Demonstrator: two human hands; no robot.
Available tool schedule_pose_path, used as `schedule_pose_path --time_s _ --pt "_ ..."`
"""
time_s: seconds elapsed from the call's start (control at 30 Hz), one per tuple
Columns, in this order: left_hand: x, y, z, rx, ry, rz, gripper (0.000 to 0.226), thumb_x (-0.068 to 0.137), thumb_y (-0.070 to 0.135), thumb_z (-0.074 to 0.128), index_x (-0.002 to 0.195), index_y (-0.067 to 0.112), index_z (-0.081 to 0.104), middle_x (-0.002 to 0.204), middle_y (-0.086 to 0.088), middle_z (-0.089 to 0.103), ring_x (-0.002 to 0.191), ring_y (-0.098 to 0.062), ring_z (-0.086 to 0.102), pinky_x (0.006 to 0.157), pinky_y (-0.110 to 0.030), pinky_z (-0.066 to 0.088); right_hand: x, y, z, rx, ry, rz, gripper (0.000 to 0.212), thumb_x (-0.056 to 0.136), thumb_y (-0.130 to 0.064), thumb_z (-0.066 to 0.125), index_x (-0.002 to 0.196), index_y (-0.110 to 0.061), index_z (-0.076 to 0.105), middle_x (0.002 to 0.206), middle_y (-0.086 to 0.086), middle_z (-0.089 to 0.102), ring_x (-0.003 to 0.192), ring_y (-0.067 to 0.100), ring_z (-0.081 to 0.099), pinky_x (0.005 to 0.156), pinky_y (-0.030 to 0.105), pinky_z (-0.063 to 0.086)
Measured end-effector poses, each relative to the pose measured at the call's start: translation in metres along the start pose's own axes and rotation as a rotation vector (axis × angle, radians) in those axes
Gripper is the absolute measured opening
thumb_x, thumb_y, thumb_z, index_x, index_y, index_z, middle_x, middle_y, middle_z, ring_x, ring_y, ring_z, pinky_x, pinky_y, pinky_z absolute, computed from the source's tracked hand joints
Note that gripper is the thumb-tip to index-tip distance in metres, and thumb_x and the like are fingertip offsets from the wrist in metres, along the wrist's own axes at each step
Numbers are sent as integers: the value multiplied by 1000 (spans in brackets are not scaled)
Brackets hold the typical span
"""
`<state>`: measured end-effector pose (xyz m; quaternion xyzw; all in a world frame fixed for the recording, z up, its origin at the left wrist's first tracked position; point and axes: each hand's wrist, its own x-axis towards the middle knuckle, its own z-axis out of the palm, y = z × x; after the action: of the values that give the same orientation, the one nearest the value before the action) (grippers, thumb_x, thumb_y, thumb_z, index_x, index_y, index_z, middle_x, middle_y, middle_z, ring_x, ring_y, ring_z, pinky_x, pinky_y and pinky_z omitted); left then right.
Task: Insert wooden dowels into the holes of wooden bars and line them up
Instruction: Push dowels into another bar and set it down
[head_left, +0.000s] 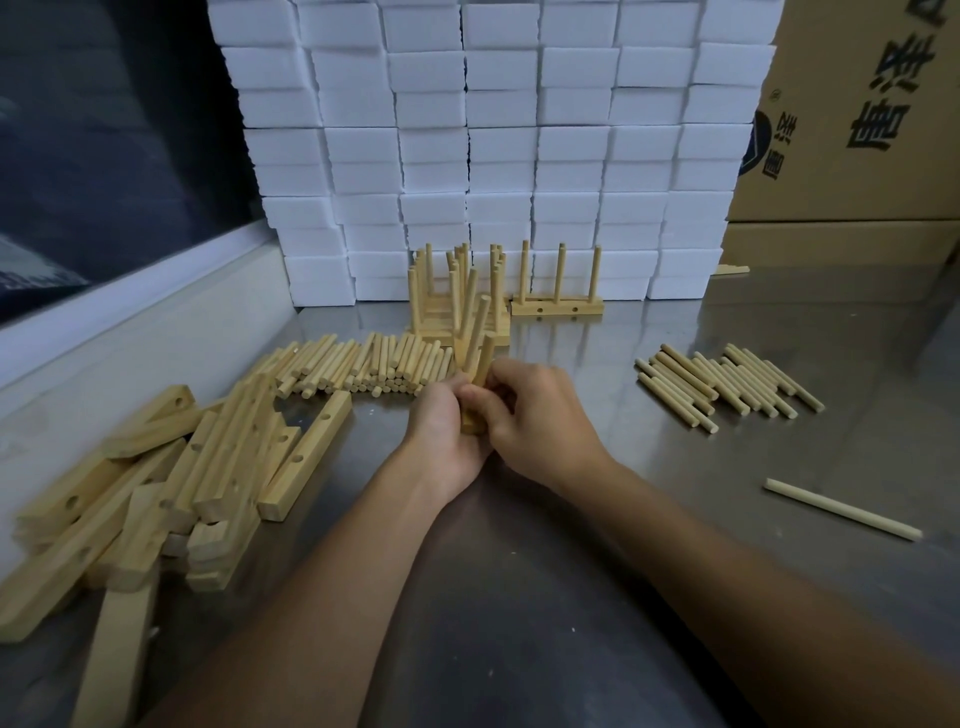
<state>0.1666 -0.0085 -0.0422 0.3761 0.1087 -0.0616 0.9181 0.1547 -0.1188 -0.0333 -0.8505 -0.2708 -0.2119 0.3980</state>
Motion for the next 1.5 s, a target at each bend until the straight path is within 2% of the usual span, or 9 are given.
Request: schedule_pose_path --time_s 0.27,0.5,0.6,0.77,0.9,1.1,1.23,1.33,1.5 --pt "-2 0 1 41 -8 7 28 101 16 42 98 4 67 78 -9 73 72 -19 73 58 -27 58 -2 3 0 -48 -39 3 23 101 -26 52 90 -7 60 79 5 63 71 21 59 67 43 52" --pt "-1 -1 4 54 -116 12 25 102 16 44 109 -2 59 89 -14 75 81 -21 74 66 -31 58 12 18 -17 -15 -24 215 20 104 -27 43 93 -14 53 95 7 64 87 24 61 81 45 52" --pt "-1 -3 5 31 -106 51 34 105 22 43 130 0 50 114 -21 70 98 -28 72 73 -38 58 16 26 -25 -21 -49 252 17 105 -24 44 94 -17 55 94 5 65 85 20 61 75 35 51" --pt "-2 -2 7 -34 -77 109 36 106 18 41 138 3 43 127 -26 61 106 -35 68 71 -42 62 19 34 -37 -29 -30 252 19 98 -36 58 94 -18 62 86 -3 65 79 10 62 67 22 49" --pt "-3 -4 8 -19 -71 134 37 105 15 42 137 -2 42 122 -29 63 105 -38 69 76 -43 61 16 38 -39 -39 -134 224 16 93 -31 67 101 -17 71 90 -8 68 83 1 61 73 19 48" --pt "-4 -5 13 63 97 250 17 99 13 56 111 2 54 95 -21 63 79 -31 72 67 -41 62 22 57 -54 -50 48 334 5 94 -24 66 95 -20 69 86 -10 65 79 4 60 66 17 43" --pt "-5 -8 10 392 223 510 7 99 9 55 94 9 60 68 -9 57 46 -18 60 46 -30 54 24 81 -66 -88 144 446 8 95 -25 66 92 -19 69 84 -3 66 77 14 61 62 24 46" --pt "-4 -7 7 617 234 642 11 98 11 55 89 13 61 52 5 58 43 -13 54 39 -24 44 31 97 -72 -138 193 524 11 95 -26 66 92 -17 69 80 -3 65 72 13 59 59 28 44" --pt "-1 -7 3 791 256 691 15 96 11 56 85 19 62 51 7 59 44 -7 49 44 -22 41 56 120 -81 -292 213 586 16 94 -29 66 87 -16 70 77 1 66 72 19 61 58 28 44"
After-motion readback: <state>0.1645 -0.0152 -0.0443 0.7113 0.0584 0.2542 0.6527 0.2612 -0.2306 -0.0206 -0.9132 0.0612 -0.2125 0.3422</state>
